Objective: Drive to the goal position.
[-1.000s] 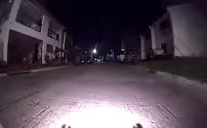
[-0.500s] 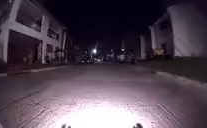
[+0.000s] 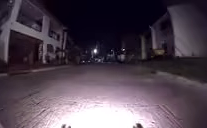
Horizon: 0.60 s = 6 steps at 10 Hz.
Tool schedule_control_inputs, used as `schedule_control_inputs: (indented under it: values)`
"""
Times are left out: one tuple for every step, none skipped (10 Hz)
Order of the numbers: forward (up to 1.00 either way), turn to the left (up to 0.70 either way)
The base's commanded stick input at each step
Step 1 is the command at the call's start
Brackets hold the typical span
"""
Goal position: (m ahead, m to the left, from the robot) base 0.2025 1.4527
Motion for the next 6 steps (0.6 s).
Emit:
schedule_control_inputs:
  values:
    - [0.0, 0.45]
    - [0.0, 0.45]
    - [0.0, 0.45]
    - [0.0, 0.45]
    - [0.0, 0.45]
    - [0.0, 0.45]
